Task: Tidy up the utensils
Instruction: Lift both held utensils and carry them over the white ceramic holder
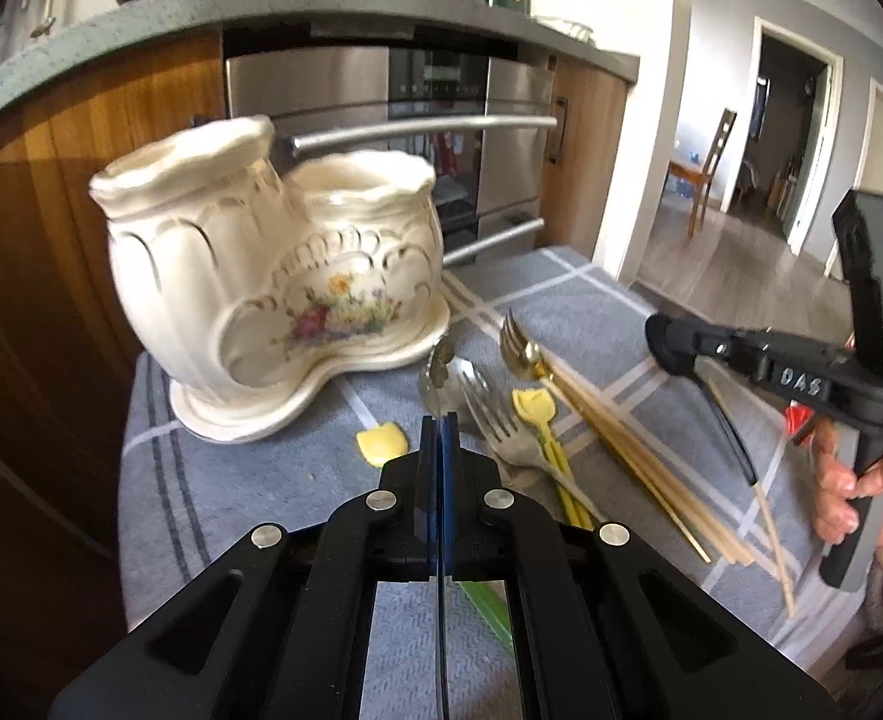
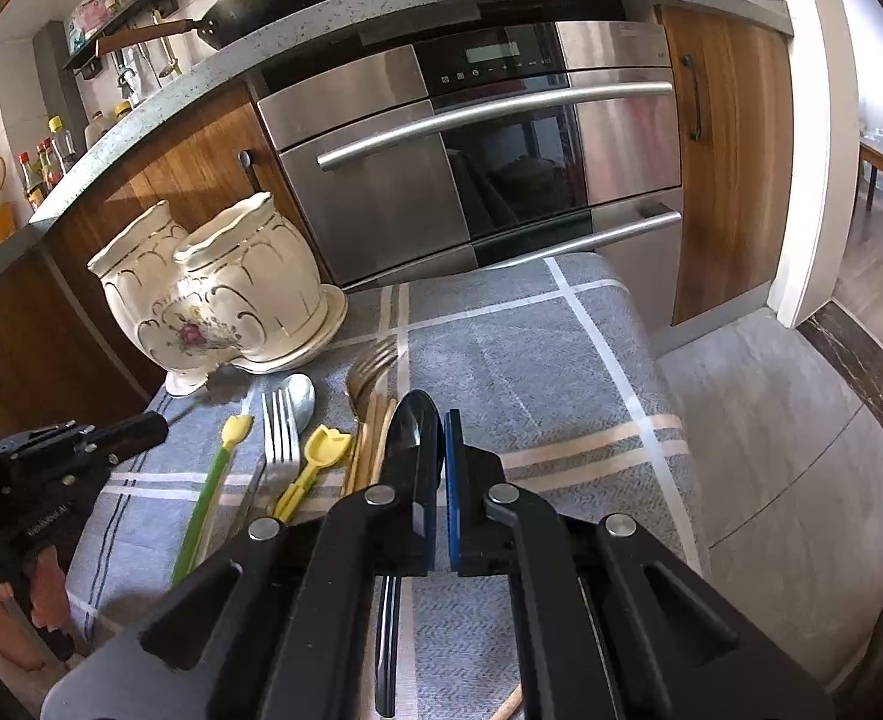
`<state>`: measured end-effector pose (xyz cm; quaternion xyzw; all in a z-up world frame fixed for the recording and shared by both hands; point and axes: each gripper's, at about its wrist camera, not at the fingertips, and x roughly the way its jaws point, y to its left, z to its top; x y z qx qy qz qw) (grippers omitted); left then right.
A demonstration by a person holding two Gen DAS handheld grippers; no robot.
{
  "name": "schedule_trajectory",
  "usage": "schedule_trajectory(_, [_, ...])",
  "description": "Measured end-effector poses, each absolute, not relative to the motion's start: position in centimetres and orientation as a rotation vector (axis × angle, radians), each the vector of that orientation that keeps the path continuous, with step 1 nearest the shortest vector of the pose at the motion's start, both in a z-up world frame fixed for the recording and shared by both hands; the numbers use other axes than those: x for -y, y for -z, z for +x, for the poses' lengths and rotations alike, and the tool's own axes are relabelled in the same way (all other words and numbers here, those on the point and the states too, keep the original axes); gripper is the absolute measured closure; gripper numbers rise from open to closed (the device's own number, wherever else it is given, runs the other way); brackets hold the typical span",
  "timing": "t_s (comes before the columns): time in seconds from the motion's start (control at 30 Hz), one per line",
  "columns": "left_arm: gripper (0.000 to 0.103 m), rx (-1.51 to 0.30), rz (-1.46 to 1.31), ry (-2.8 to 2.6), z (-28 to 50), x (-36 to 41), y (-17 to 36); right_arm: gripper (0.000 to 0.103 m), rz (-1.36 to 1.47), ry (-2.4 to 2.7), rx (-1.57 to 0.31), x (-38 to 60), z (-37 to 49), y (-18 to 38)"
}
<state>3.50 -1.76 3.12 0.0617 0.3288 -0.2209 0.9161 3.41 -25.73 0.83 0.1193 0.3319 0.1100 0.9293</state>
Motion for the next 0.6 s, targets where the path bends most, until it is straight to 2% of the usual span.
schedule_trajectory(0.33, [0.101, -0.5, 0.021, 0.495, 3.2, -0.6, -10.9, 0.101, 0.246, -0.298, -0.581, 23.0, 5.5, -5.6])
schedule_trajectory(0.6, [0.101, -0.37, -0.139, 0.475, 9.1, -3.9, -15.9, 0.101, 0.259, -0.335, -0.445, 19.2, 10.6, -10.2])
